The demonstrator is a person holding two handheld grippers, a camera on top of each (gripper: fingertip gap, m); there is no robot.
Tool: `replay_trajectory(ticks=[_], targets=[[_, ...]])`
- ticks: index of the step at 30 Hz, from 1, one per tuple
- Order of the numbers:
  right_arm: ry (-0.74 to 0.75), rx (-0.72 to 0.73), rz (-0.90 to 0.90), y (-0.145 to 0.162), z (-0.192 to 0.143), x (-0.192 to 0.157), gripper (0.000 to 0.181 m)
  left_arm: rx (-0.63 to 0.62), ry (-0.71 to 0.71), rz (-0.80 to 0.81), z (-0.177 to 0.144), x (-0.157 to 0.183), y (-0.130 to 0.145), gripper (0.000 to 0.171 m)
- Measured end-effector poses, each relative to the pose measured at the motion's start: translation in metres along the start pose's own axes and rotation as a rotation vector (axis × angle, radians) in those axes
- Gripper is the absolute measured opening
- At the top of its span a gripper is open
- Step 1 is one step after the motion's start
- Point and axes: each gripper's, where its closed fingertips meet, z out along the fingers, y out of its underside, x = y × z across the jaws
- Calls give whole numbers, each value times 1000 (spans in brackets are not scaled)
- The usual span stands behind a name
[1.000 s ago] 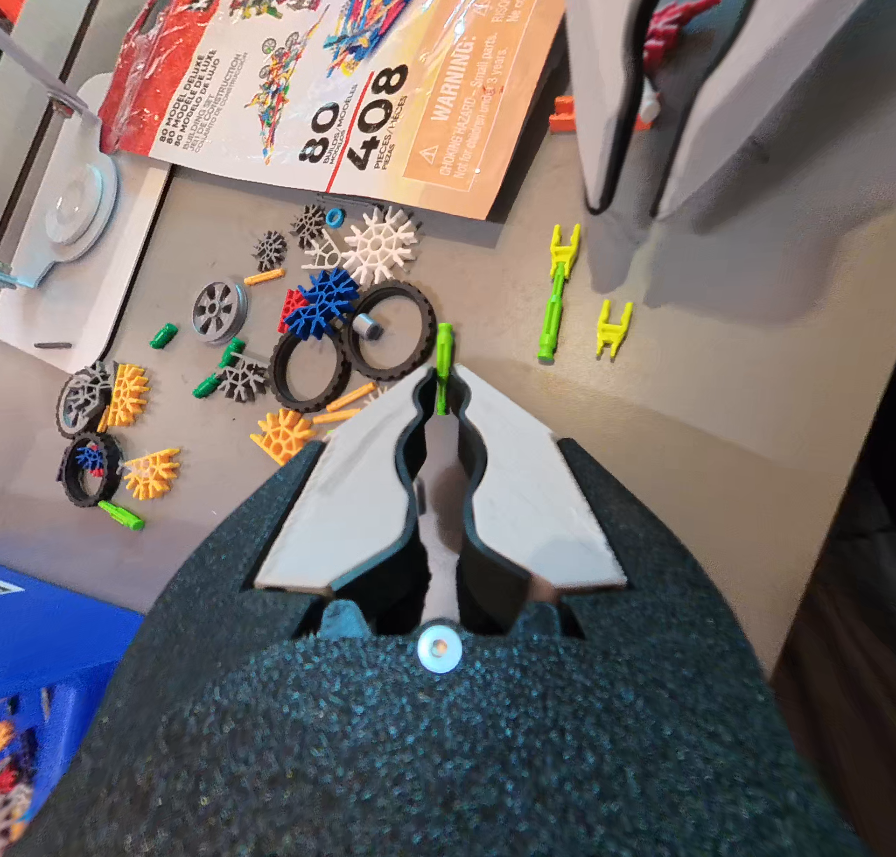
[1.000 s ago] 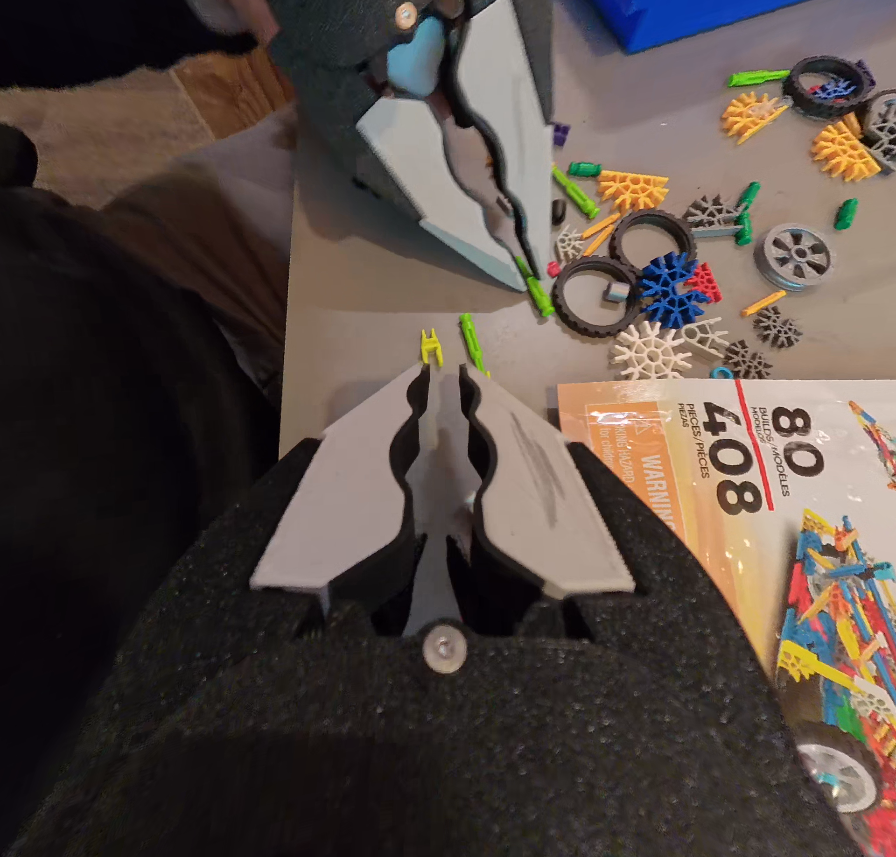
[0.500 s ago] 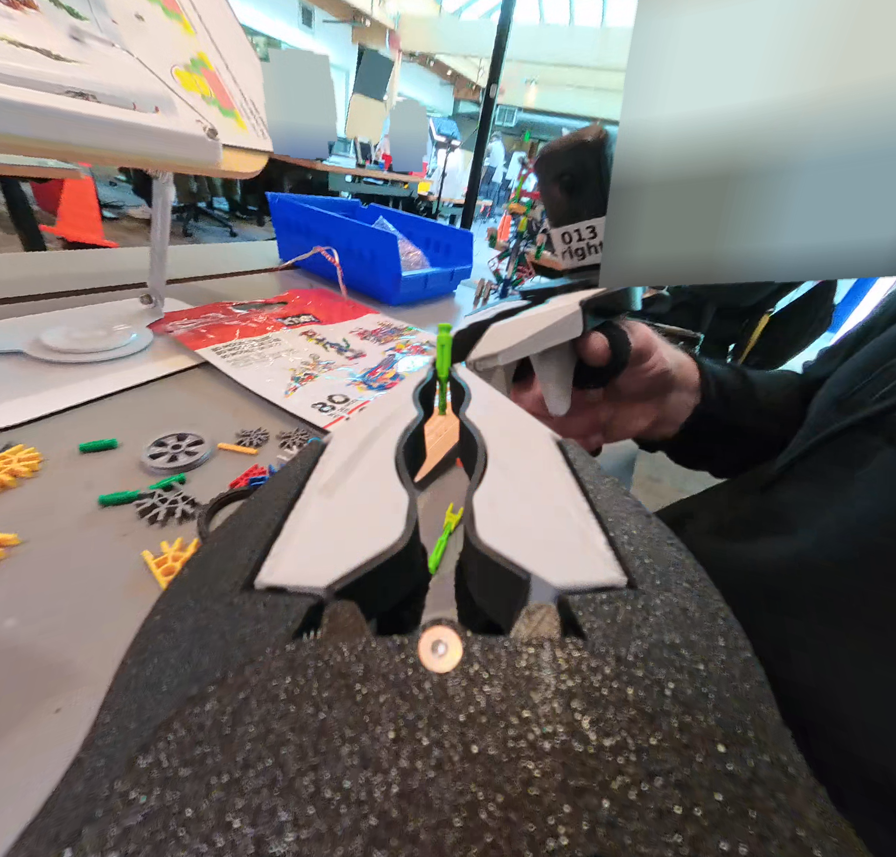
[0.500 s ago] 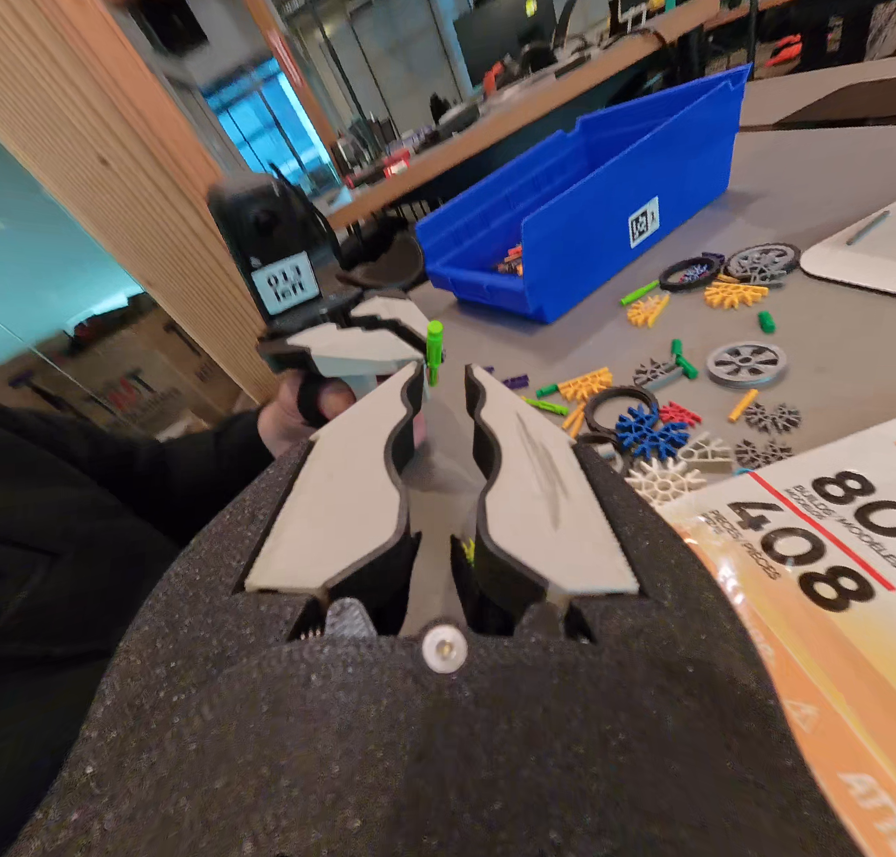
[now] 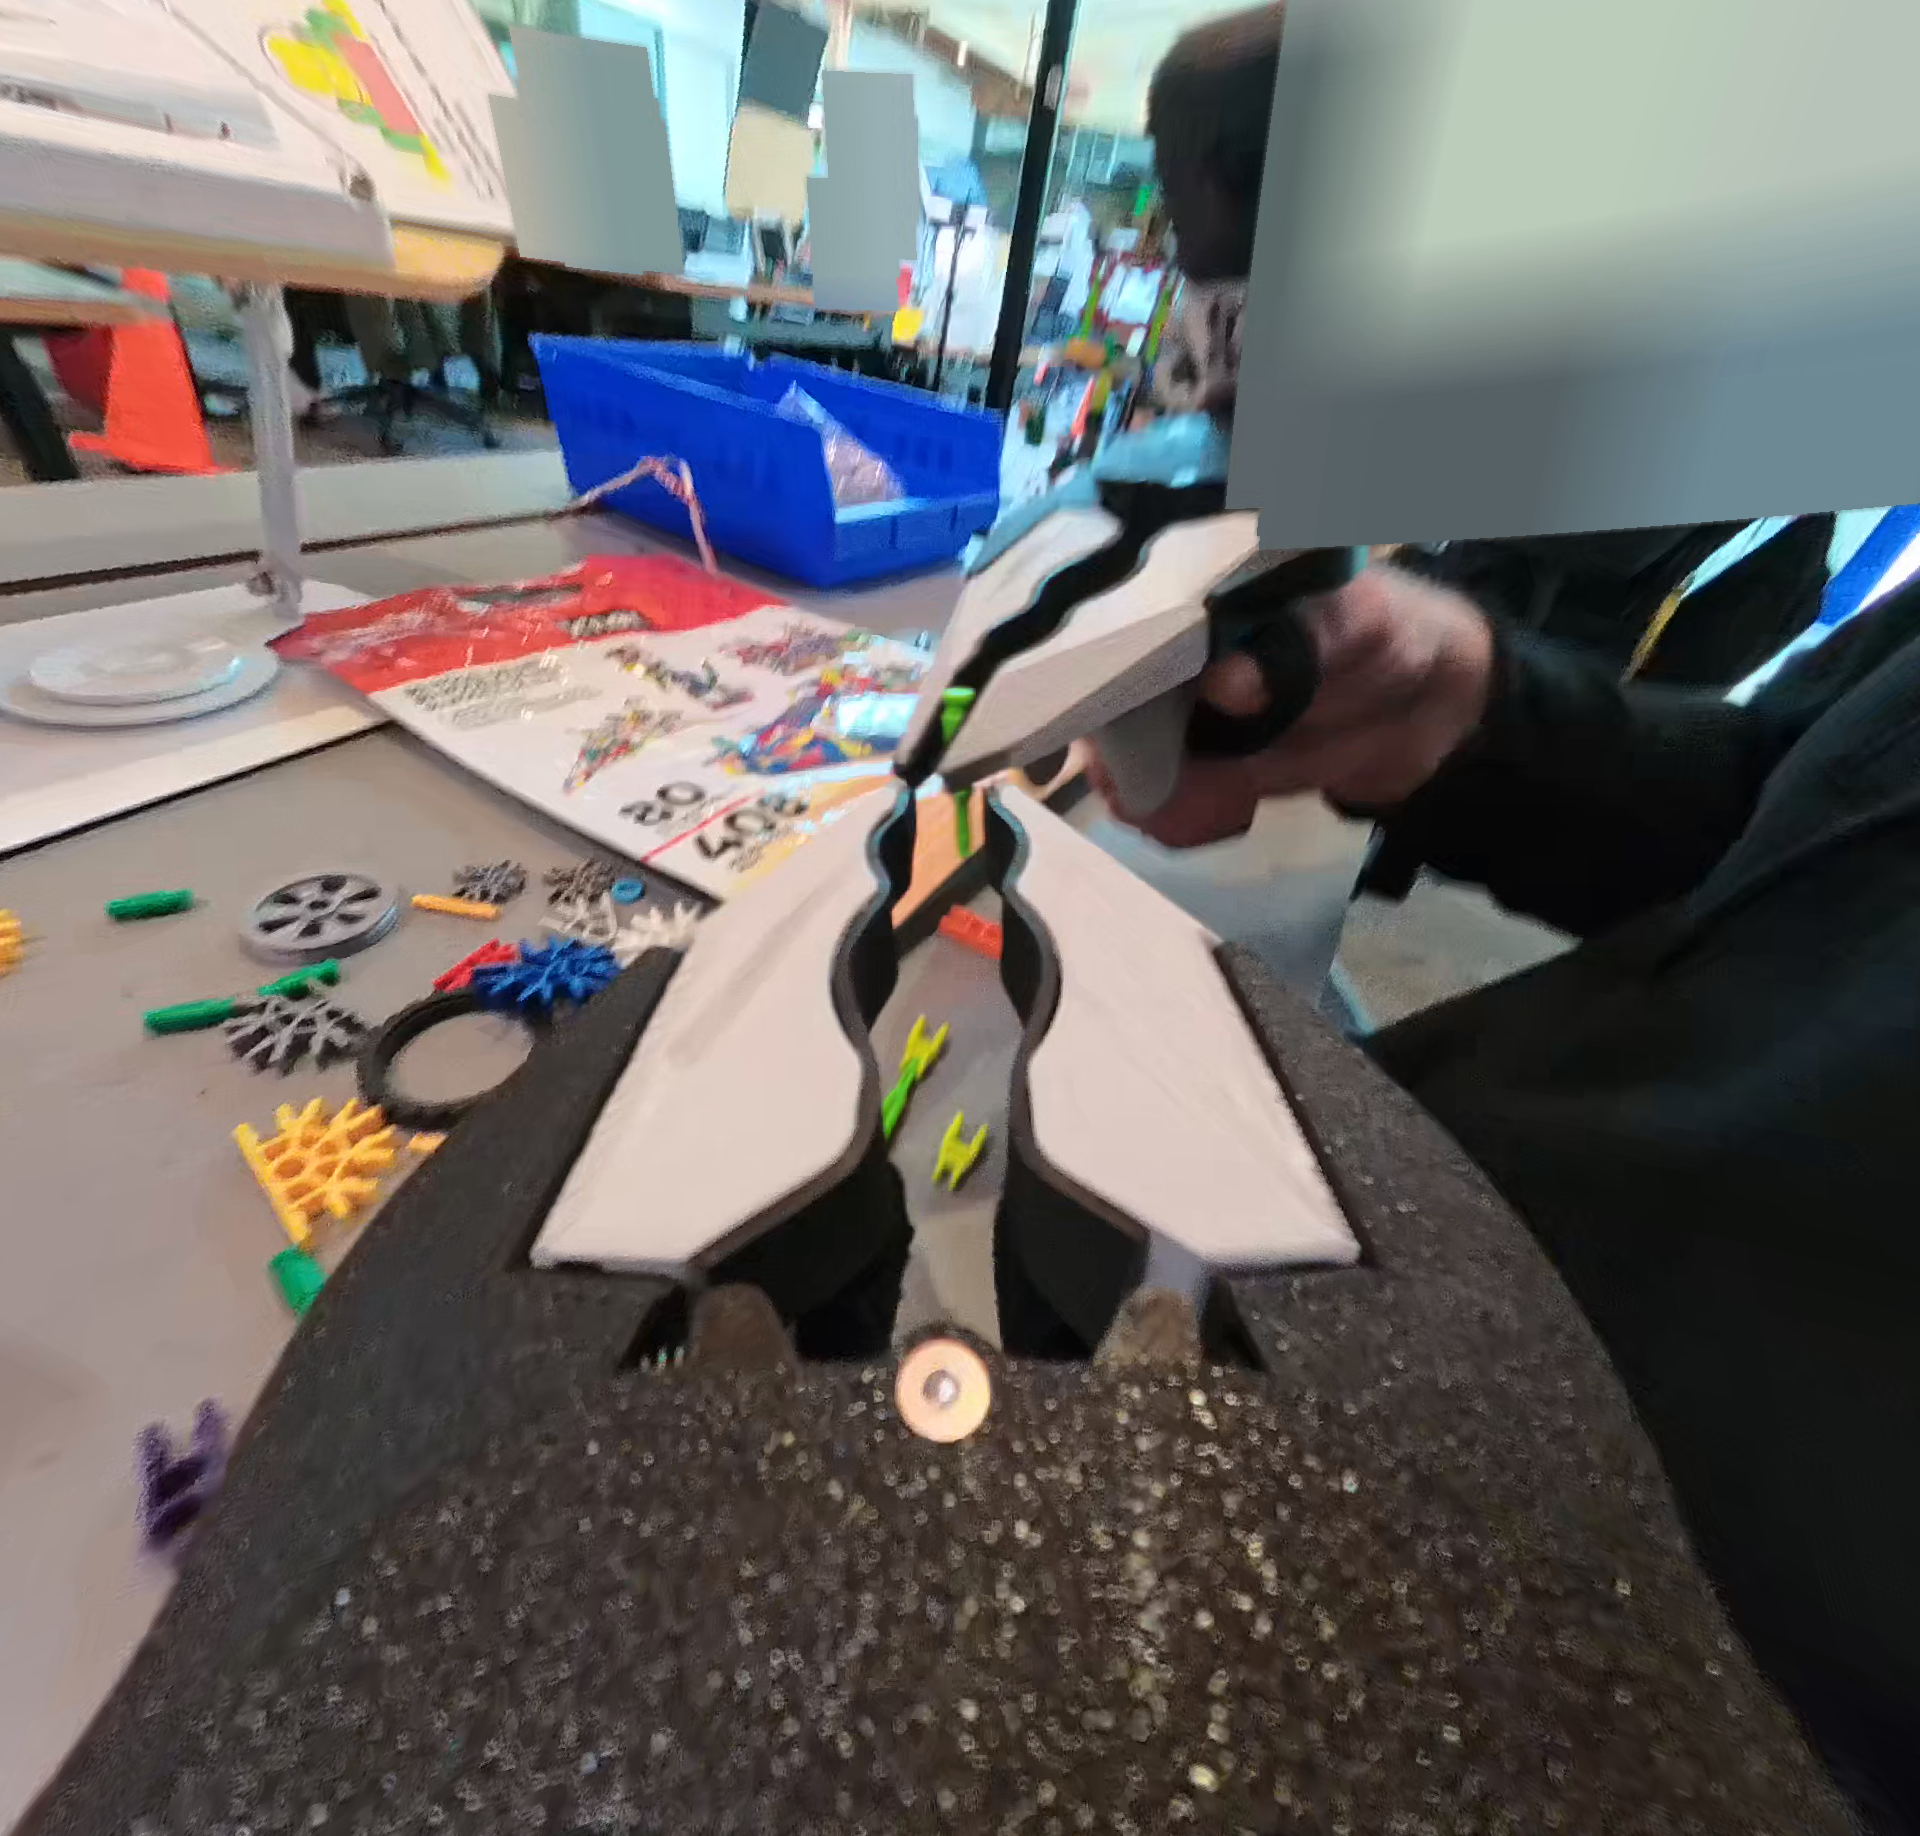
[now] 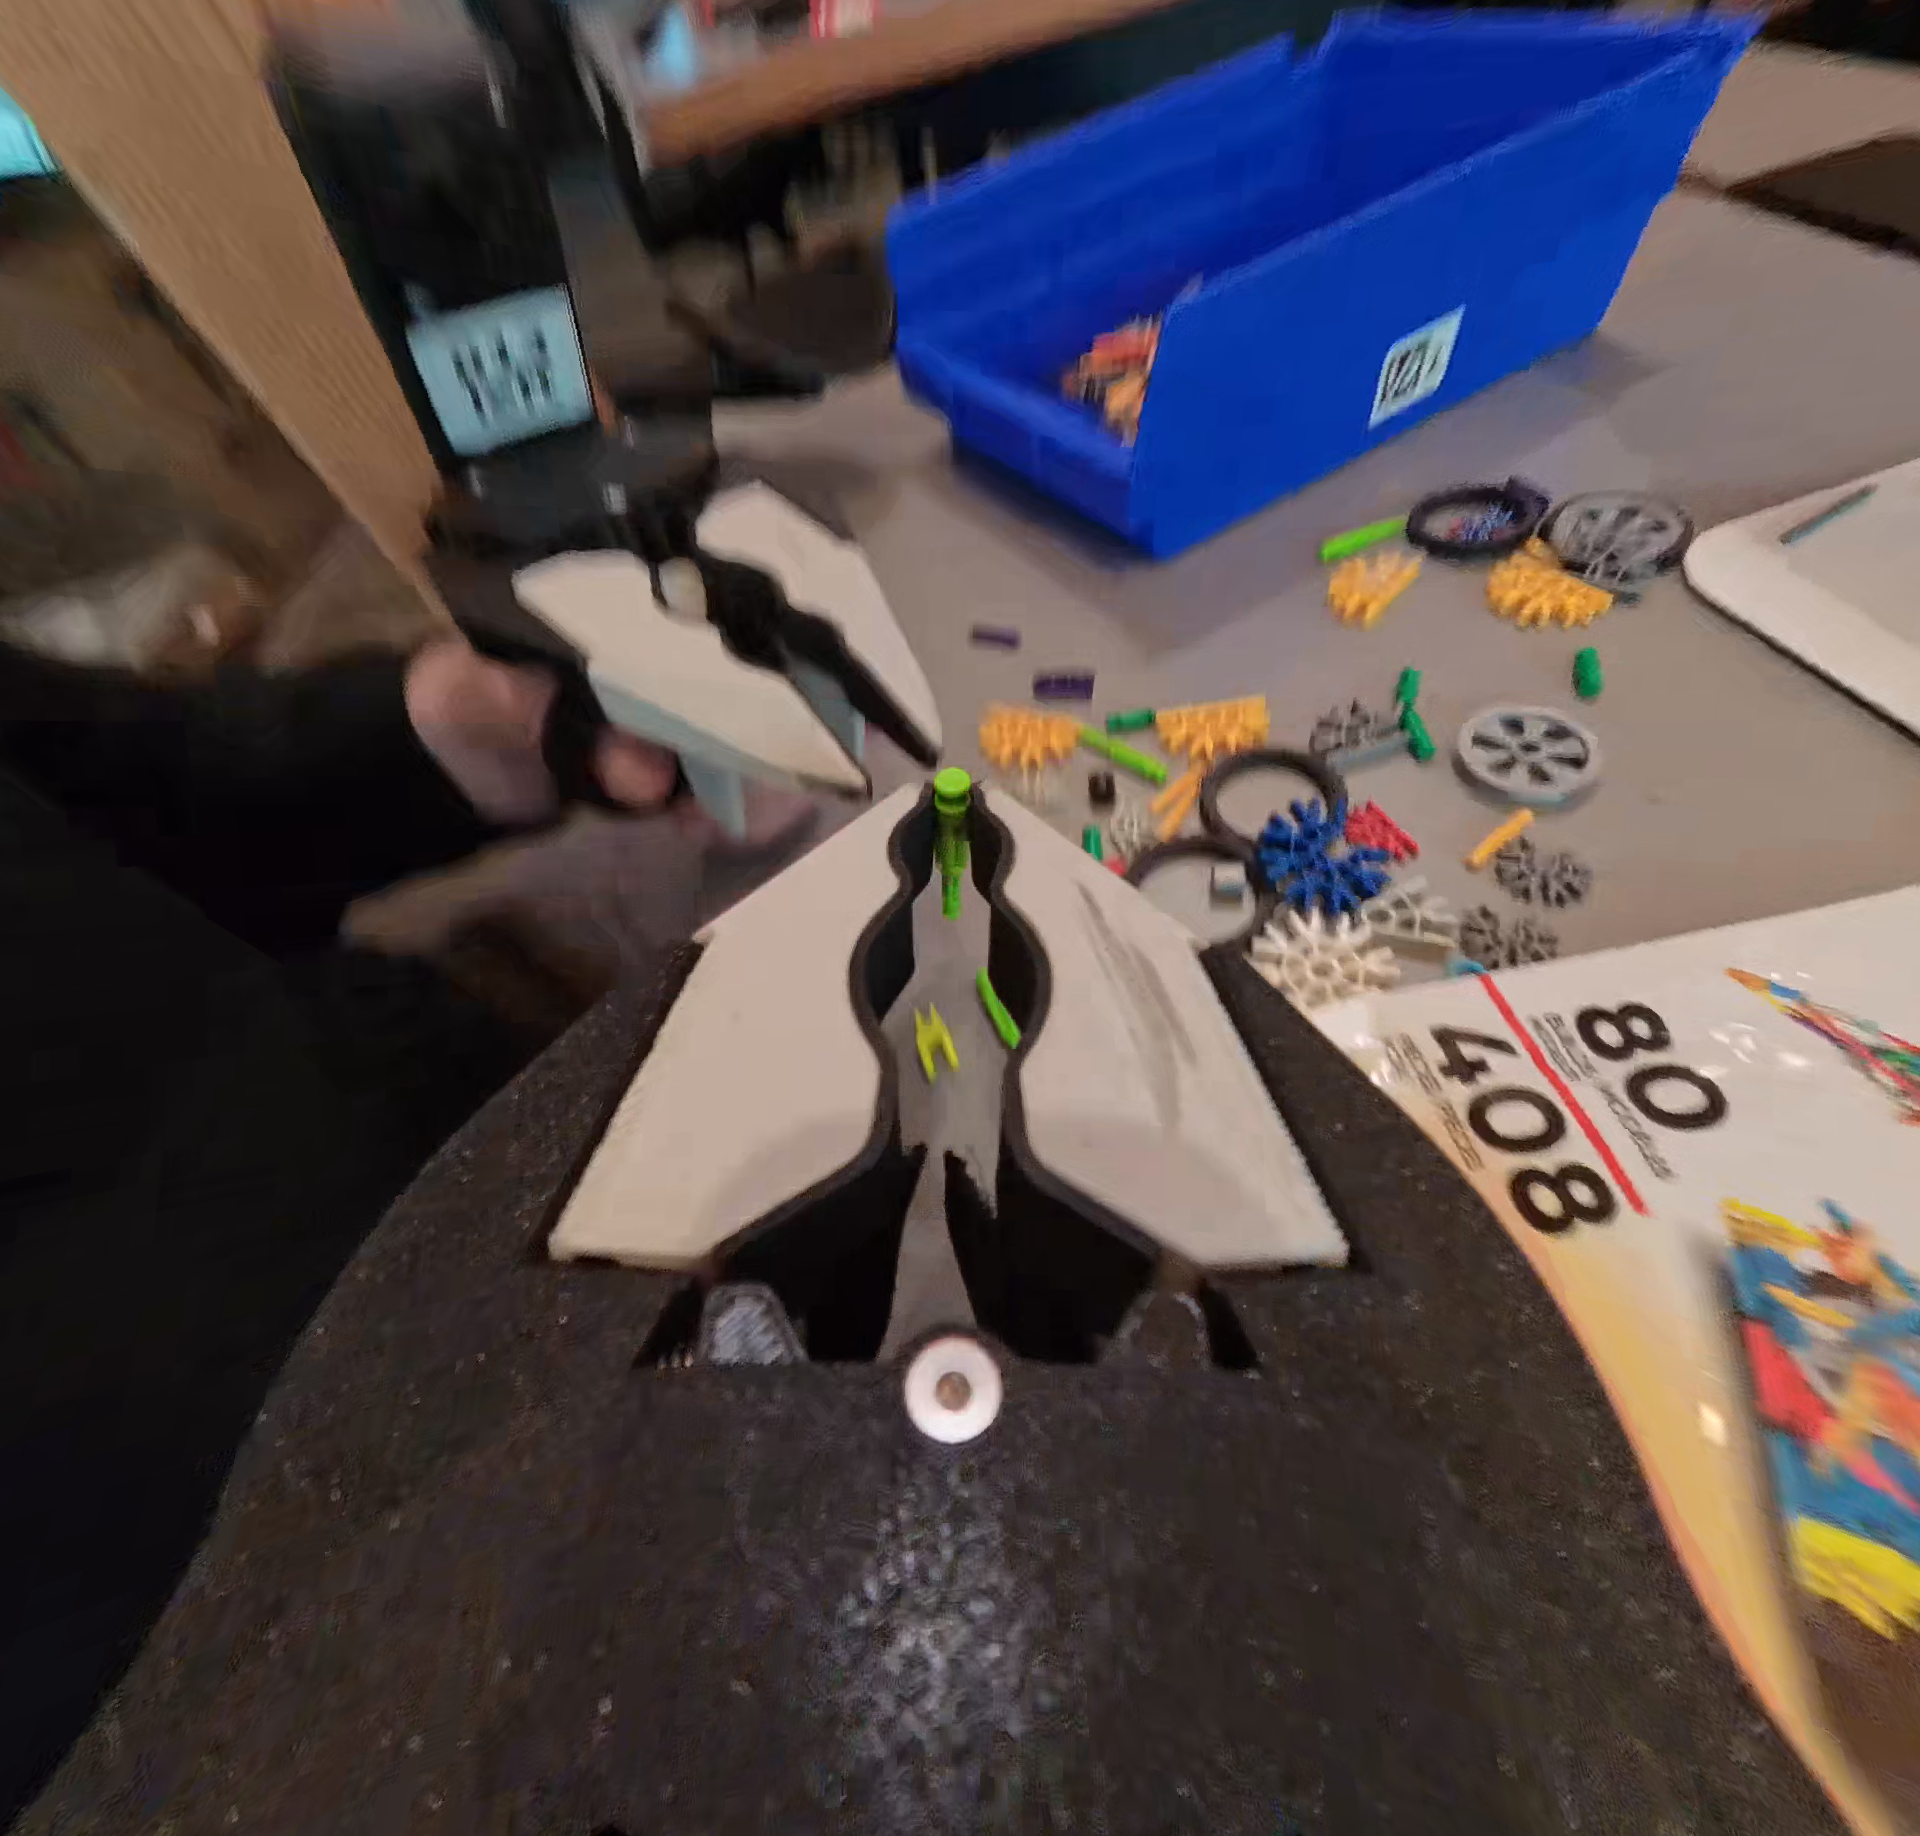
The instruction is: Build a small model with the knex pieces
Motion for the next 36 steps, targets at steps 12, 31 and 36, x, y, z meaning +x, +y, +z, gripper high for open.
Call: replay_trajectory(ticks=[12,31,36], targets=[[12,-699,-265,96,7,-3,4,-548,-8,335,-13,-5,83,13],[13,-840,-323,106,20,-3,4,-692,64,425,-6,-1,109,7],[-15,-865,-335,106,19,-4,6,-692,95,430,-5,1,109,6]])
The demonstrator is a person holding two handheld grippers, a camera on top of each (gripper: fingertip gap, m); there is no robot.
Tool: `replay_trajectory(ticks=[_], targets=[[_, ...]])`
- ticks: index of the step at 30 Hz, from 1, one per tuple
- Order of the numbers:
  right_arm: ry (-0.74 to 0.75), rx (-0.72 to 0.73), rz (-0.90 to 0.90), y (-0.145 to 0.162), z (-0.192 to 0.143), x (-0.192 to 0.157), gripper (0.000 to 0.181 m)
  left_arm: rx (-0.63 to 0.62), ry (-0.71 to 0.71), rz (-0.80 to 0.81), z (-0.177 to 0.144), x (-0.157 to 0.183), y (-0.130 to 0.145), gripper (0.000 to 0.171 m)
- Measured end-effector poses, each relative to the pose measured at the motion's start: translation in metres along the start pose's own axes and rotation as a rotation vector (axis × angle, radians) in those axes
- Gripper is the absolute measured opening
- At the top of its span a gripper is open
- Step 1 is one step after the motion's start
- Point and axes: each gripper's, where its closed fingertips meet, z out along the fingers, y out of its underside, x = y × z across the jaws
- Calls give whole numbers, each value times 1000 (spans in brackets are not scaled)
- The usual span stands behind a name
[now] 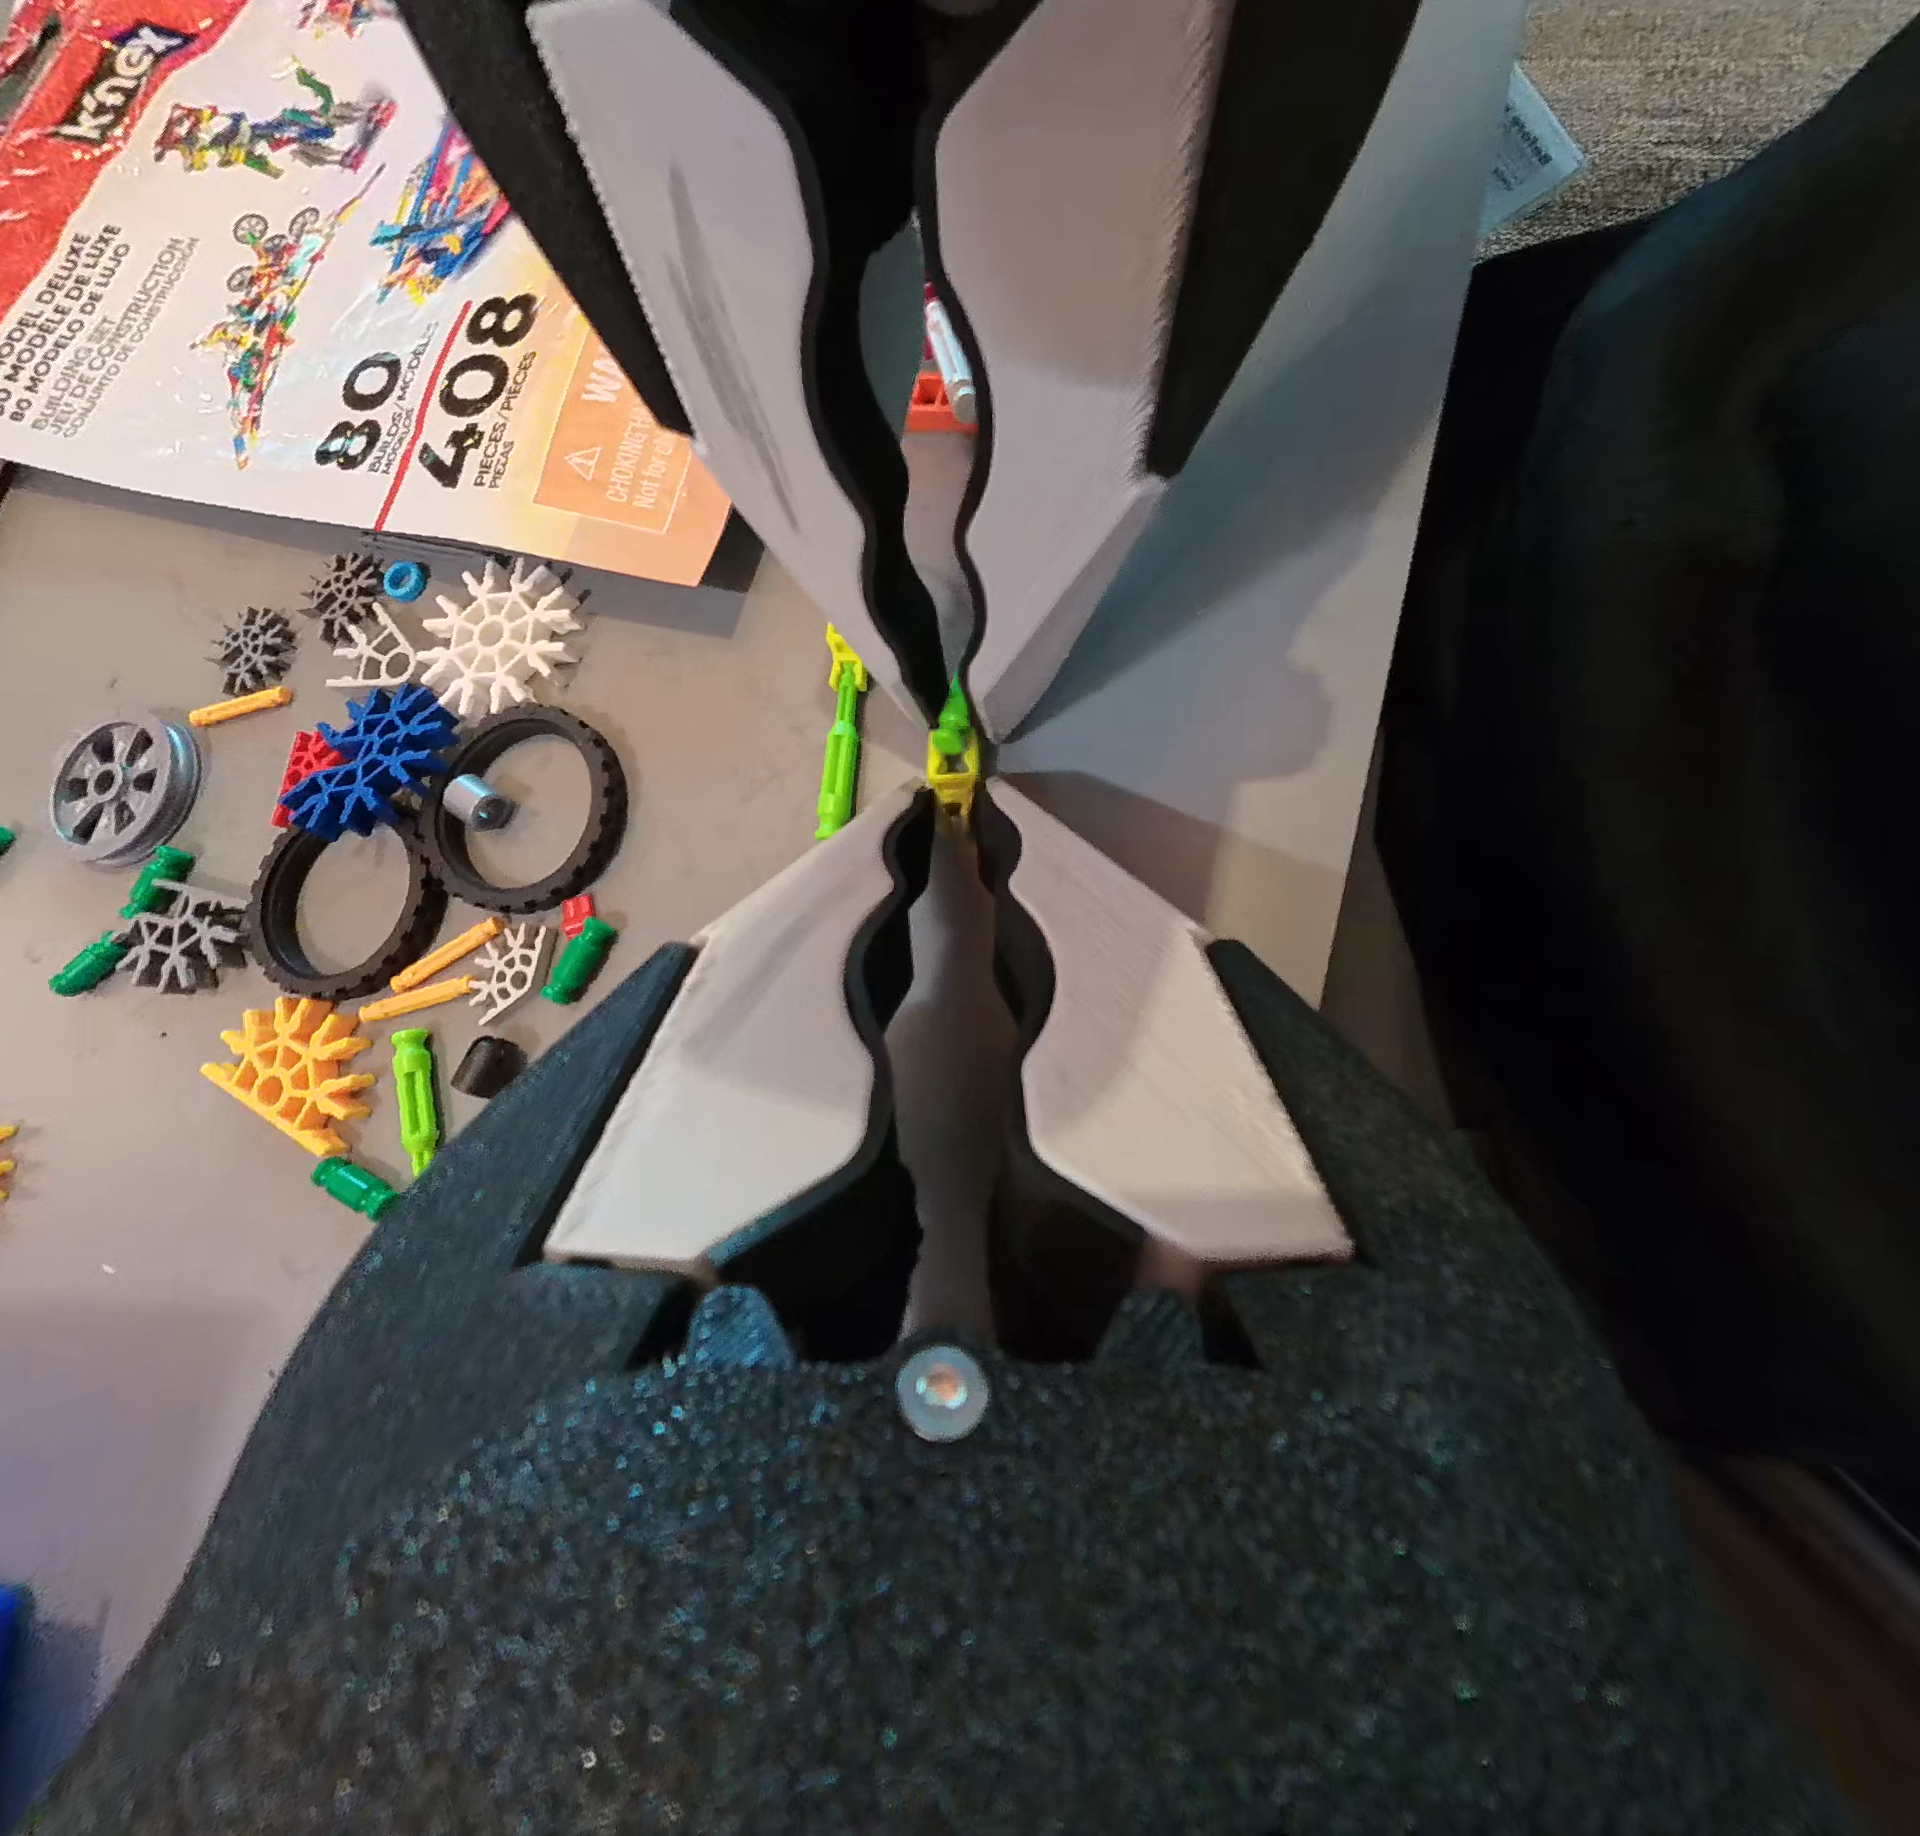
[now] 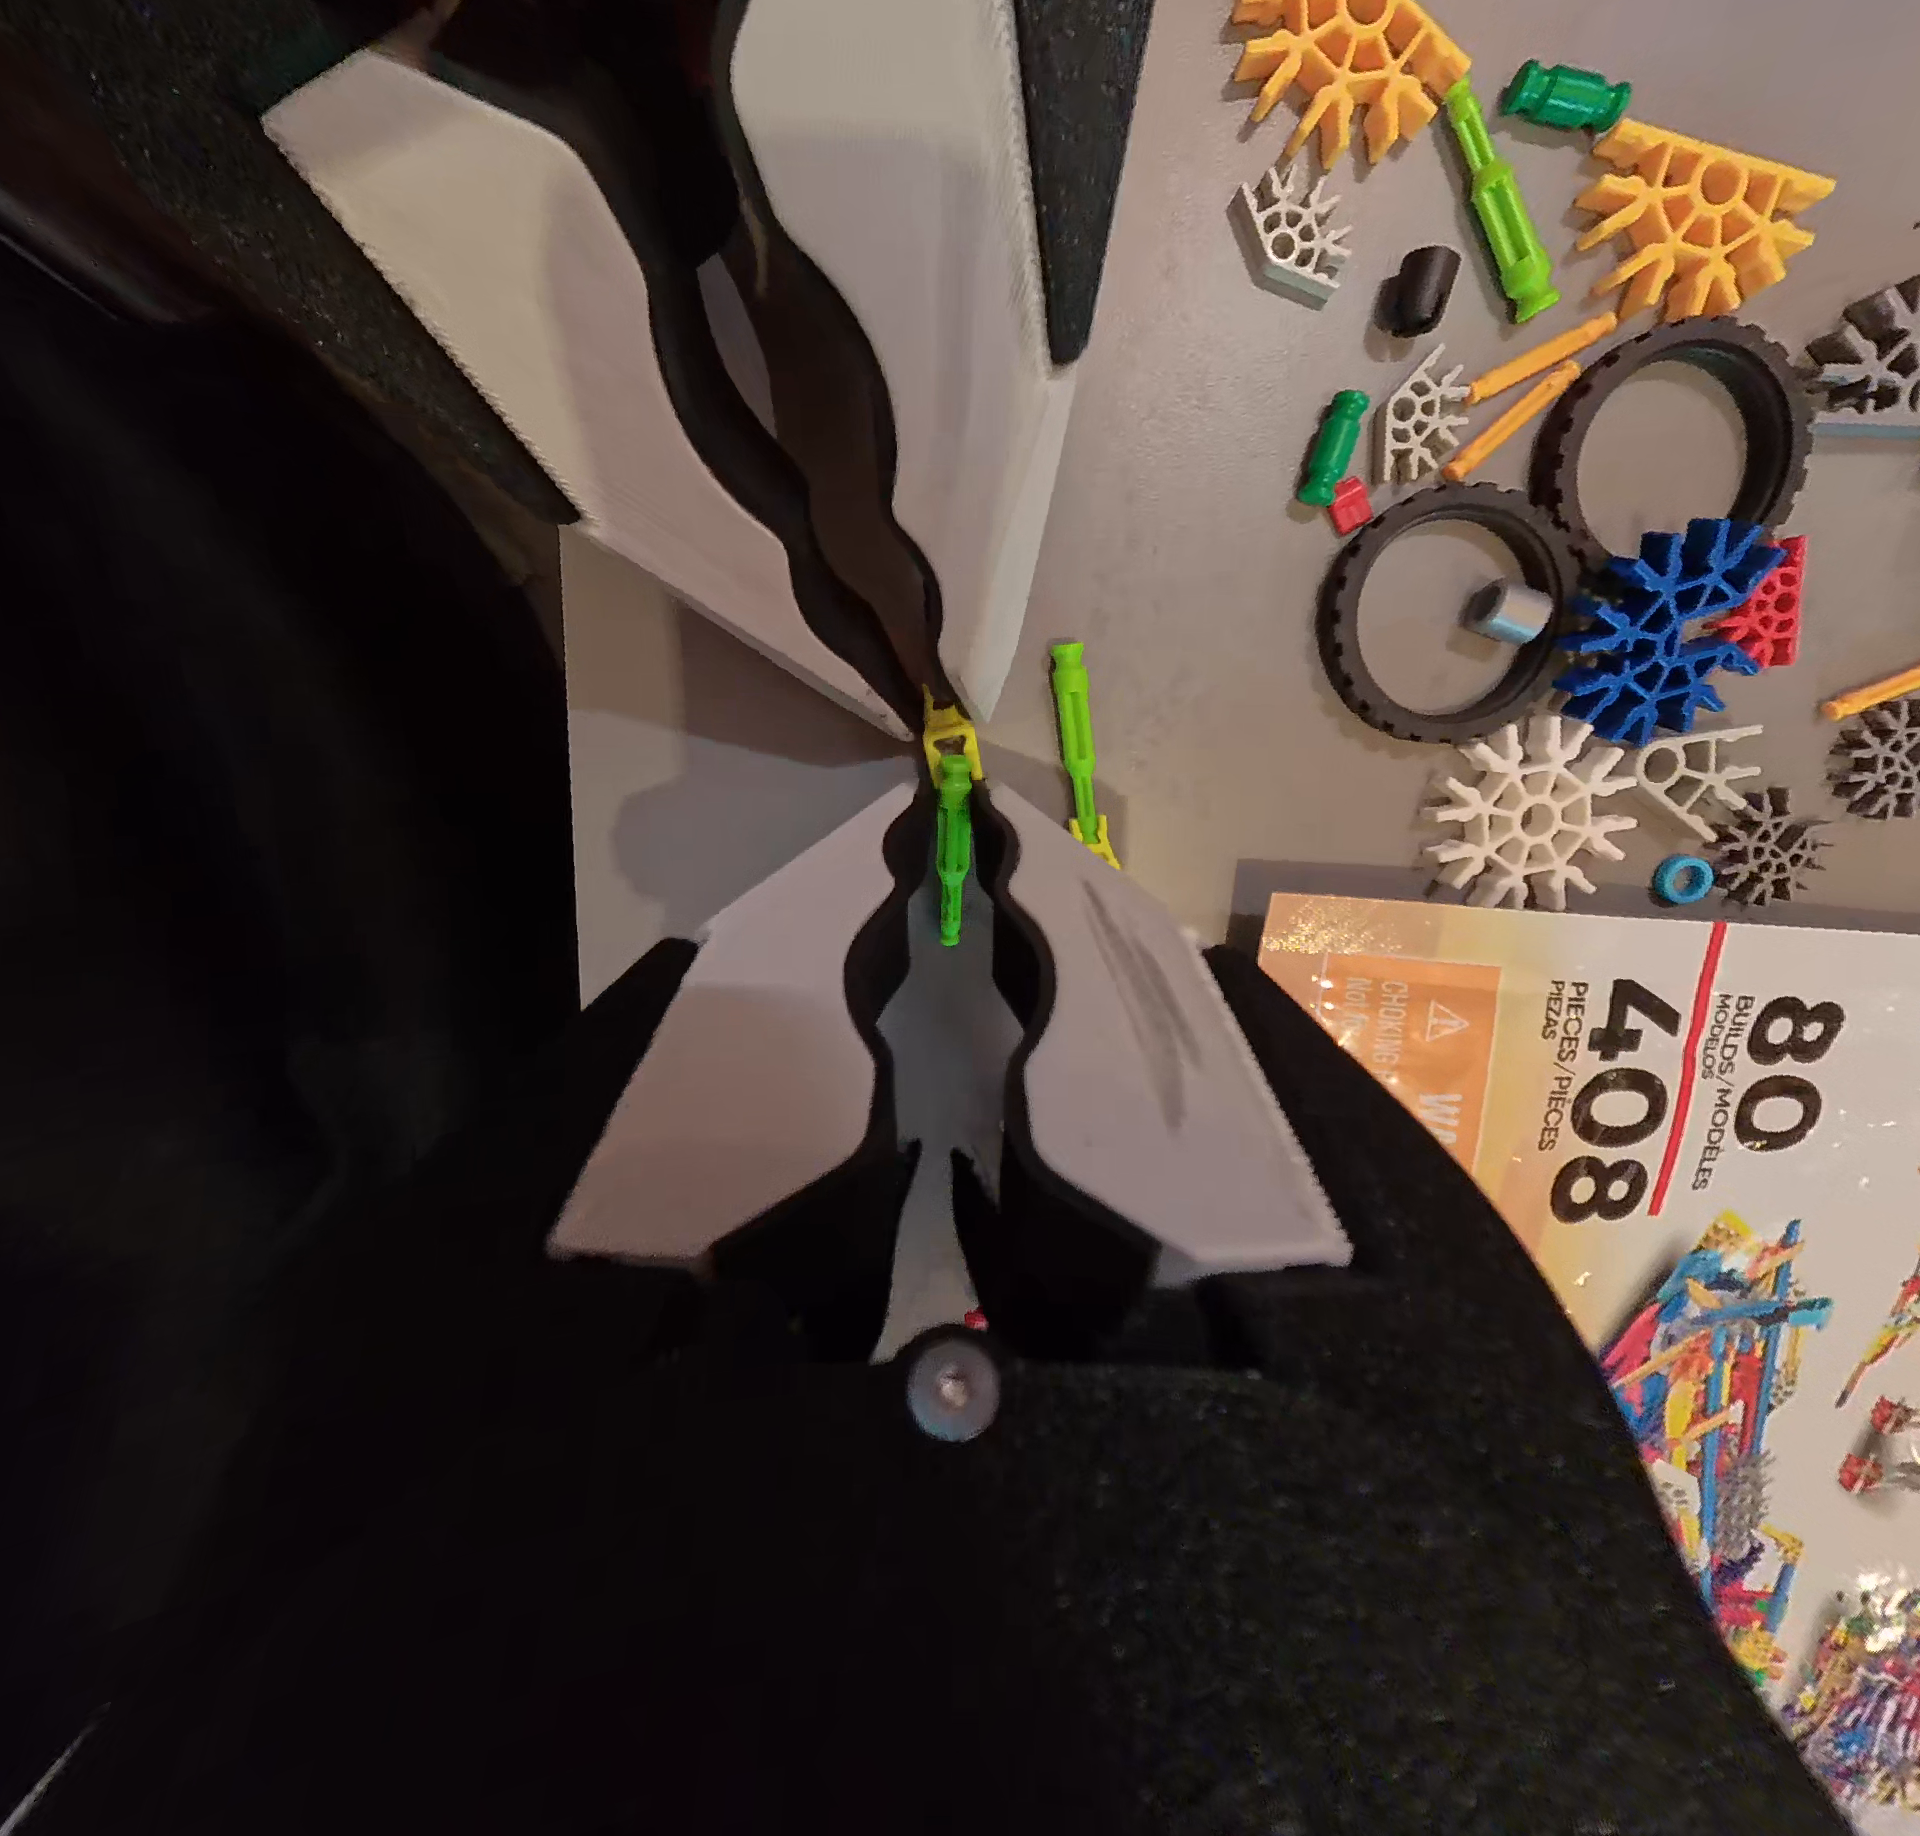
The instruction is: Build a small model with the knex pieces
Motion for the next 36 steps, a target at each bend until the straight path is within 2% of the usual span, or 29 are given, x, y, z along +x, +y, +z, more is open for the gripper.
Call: replay_trajectory(ticks=[5,14,17,30,33,36], targets=[[-20,-17,-20,0,0,0,6,3,25,12,0,1,0,6],[-2,64,-28,-1,-11,1,5,10,55,29,2,2,-2,6],[11,63,-45,0,-9,1,0,12,62,40,3,2,-3,6],[12,118,-17,-1,-11,2,0,12,69,49,5,2,-5,6],[15,121,-21,4,-16,2,11,11,69,49,5,2,-5,6],[30,89,-48,11,-13,4,12,11,73,50,5,2,-6,6]])
